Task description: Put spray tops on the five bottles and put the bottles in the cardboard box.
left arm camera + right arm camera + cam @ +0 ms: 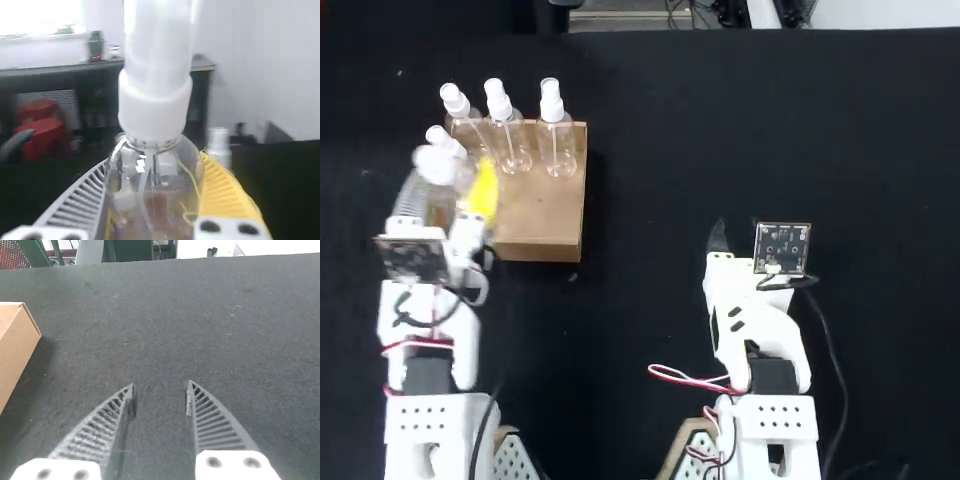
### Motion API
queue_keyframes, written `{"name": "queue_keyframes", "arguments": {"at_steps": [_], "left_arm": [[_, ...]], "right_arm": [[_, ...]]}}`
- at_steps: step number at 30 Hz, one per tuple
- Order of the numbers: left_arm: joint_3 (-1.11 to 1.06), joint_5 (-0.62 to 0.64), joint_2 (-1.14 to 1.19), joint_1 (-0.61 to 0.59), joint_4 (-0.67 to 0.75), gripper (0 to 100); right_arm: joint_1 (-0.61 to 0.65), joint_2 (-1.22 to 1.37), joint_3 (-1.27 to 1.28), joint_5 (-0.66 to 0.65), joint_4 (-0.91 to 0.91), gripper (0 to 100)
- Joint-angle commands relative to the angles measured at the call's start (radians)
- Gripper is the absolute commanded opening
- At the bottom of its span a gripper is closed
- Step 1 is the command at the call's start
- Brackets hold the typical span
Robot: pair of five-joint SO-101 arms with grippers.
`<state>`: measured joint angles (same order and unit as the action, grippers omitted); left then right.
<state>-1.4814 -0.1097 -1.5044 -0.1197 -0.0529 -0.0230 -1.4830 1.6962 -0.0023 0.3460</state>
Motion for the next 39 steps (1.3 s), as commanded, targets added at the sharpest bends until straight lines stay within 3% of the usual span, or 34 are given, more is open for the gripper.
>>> {"name": "queue_keyframes", "arguments": {"at_steps": [1, 6, 11, 15, 24, 39], "left_arm": [[-0.033, 0.009, -0.052, 0.179, 0.002, 3], [-0.042, 0.011, -0.051, 0.272, 0.011, 3], [-0.09, 0.011, 0.02, 0.278, 0.232, 3], [-0.067, 0.011, 0.209, 0.28, 0.376, 3], [0.143, 0.006, 0.706, 0.277, 0.514, 3], [0.168, 0.003, 1.129, 0.246, 1.003, 3]], "right_arm": [[0.011, -0.024, -0.001, -0.003, 0.0, 14.1], [0.011, -0.022, -0.001, -0.003, 0.0, 14.1], [0.011, -0.022, -0.001, -0.003, 0.0, 14.1], [0.011, -0.022, -0.001, -0.003, 0.0, 14.1], [0.011, -0.027, -0.001, -0.003, 0.002, 14.1], [0.011, -0.03, -0.001, -0.003, 0.0, 14.1]]}}
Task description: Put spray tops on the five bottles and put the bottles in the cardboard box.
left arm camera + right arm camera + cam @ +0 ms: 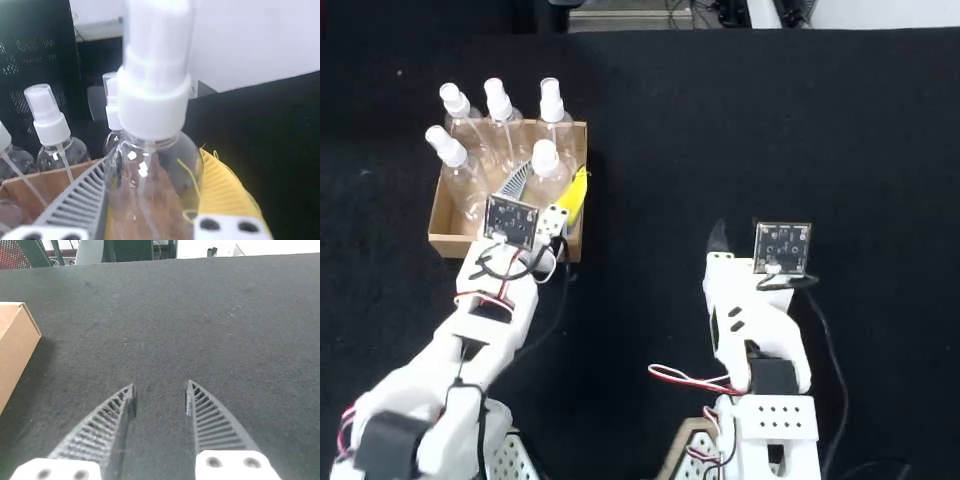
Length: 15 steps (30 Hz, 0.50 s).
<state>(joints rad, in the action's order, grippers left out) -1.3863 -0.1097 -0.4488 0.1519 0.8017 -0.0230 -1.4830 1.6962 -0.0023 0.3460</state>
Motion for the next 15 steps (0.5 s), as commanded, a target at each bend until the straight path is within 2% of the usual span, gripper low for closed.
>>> {"name": "queue_keyframes", "arguments": {"at_steps": [1, 7, 12, 15], "left_arm": [[0.084, 0.003, 0.106, -0.033, 0.169, 3], [0.182, 0.003, 0.295, -0.068, 0.187, 3], [0.185, 0.009, 0.359, -0.064, 0.376, 3], [0.205, 0.005, 0.428, -0.068, 0.399, 3]], "right_arm": [[0.011, -0.03, -0.001, -0.003, -0.002, 14.1], [0.011, -0.03, -0.001, -0.003, 0.002, 14.1], [0.011, -0.03, -0.001, -0.003, 0.002, 14.1], [0.011, -0.03, -0.001, -0.003, 0.002, 14.1]]}}
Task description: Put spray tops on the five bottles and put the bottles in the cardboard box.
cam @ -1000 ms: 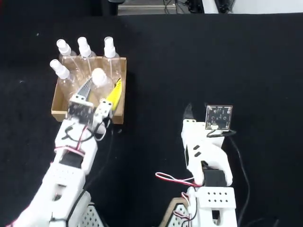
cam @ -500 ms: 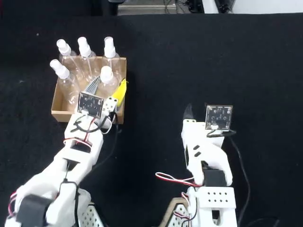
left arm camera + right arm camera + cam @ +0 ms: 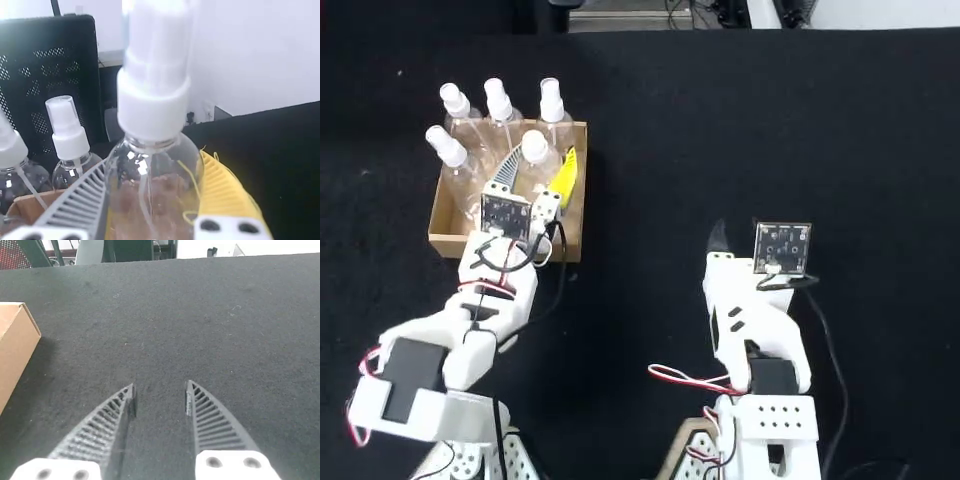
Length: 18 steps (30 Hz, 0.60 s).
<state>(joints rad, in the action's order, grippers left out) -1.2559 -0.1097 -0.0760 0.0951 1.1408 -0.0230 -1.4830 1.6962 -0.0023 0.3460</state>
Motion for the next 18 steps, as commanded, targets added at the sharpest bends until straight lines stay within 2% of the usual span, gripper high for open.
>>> {"name": "queue_keyframes", "arguments": {"at_steps": [1, 12, 18], "left_arm": [[0.084, 0.003, 0.083, -0.013, 0.063, 3], [0.185, 0.005, 0.287, -0.025, 0.066, 3], [0.171, 0.003, 0.358, -0.028, 0.213, 3]], "right_arm": [[0.011, -0.03, -0.001, -0.003, 0.002, 14.1], [0.011, -0.03, -0.001, -0.003, 0.0, 14.1], [0.011, -0.03, -0.001, -0.003, -0.002, 14.1]]}}
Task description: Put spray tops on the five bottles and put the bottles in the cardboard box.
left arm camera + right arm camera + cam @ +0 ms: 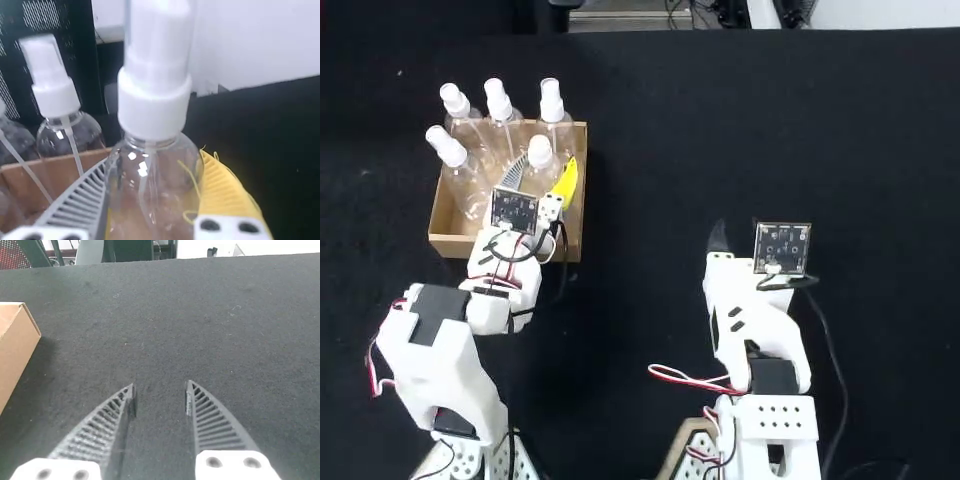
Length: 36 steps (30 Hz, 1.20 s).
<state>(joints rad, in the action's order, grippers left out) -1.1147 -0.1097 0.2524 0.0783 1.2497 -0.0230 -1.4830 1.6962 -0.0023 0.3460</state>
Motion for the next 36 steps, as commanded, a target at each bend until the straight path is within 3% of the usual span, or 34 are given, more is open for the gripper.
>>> {"name": "queue_keyframes", "arguments": {"at_steps": [1, 8, 15, 31, 36], "left_arm": [[0.03, 0.003, 0.048, -0.012, 0.132, 3], [0.036, 0.002, 0.166, -0.012, 0.267, 4], [0.03, 0.003, 0.19, -0.013, 0.315, 26], [0.042, 0.002, 0.187, -0.015, 0.31, 26], [0.059, -0.054, 0.186, -0.013, 0.195, 26]], "right_arm": [[0.011, -0.03, -0.001, -0.003, -0.002, 14.1], [0.011, -0.03, -0.001, -0.003, -0.002, 14.1], [0.011, -0.03, -0.001, -0.003, -0.002, 14.1], [0.011, -0.03, -0.001, -0.003, -0.002, 14.1], [0.011, -0.03, -0.001, -0.003, -0.002, 14.1]]}}
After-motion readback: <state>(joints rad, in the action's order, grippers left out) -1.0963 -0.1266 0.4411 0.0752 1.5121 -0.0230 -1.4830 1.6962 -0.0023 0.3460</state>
